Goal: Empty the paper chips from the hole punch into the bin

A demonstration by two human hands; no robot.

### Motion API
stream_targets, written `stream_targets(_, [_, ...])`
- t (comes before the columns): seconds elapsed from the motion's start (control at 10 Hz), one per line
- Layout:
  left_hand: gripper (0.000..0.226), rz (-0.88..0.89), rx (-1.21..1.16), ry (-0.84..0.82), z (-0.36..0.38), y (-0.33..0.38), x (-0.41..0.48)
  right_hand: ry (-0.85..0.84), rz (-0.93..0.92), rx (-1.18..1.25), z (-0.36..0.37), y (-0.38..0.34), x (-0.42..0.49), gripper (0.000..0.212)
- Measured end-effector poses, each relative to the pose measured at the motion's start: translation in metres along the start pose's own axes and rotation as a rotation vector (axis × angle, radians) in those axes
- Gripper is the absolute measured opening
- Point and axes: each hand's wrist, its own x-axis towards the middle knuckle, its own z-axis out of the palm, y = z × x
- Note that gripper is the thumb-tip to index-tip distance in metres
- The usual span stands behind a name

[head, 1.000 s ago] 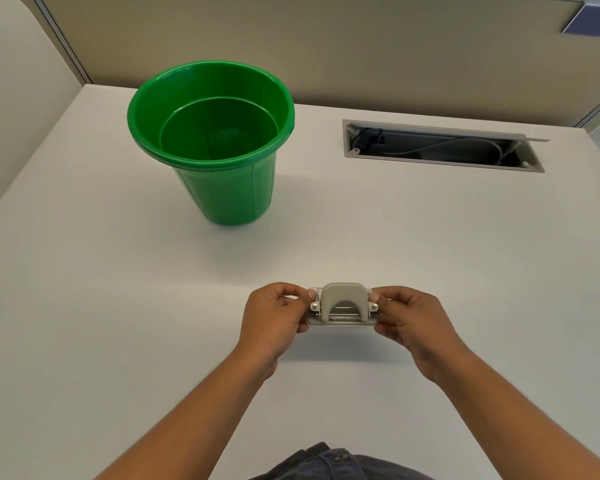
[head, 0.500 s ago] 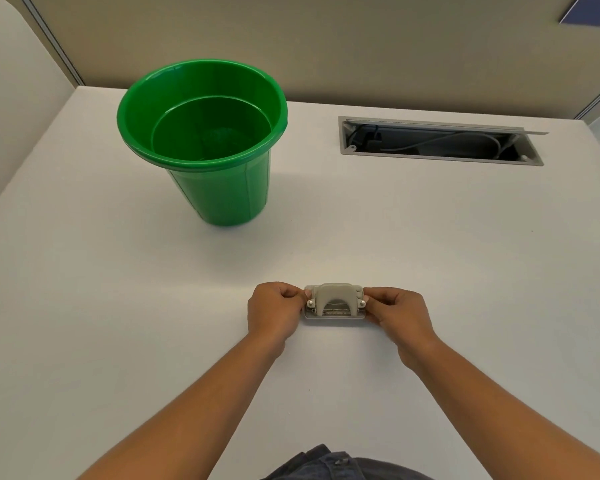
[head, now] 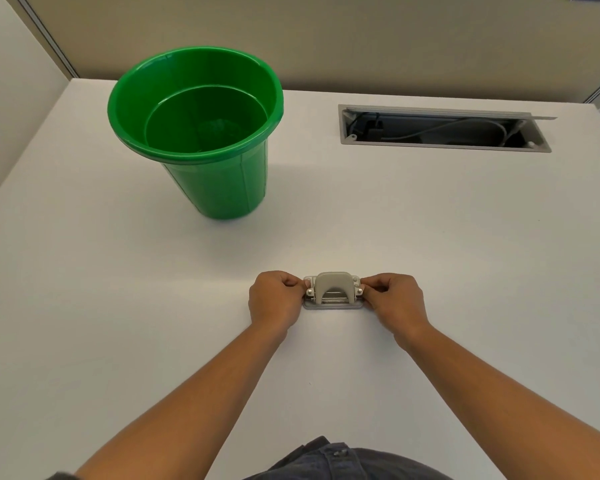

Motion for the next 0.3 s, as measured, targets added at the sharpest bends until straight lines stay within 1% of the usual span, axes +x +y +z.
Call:
stream_targets(0.1, [0.016, 0.034, 0.017, 0.006, 0.0009, -0.0005, 0.0006, 0.01, -0.015, -0.022, 0.0008, 0.0021, 0.0017, 0.006])
stream_targets(0.2, [0.017, 0.039, 0.016, -0.009, 0.0002, -0.0017, 0.0002, -0.016, -0.016, -0.034, -0.0009, -0.0007, 0.002, 0.009])
stream_targets(0.3, [0.019, 0.103, -0.015, 0.044, -0.0027, -0.006, -0.003, 0.029, -0.088, -0.06, -0.0031, 0.0014, 0.0013, 0.013])
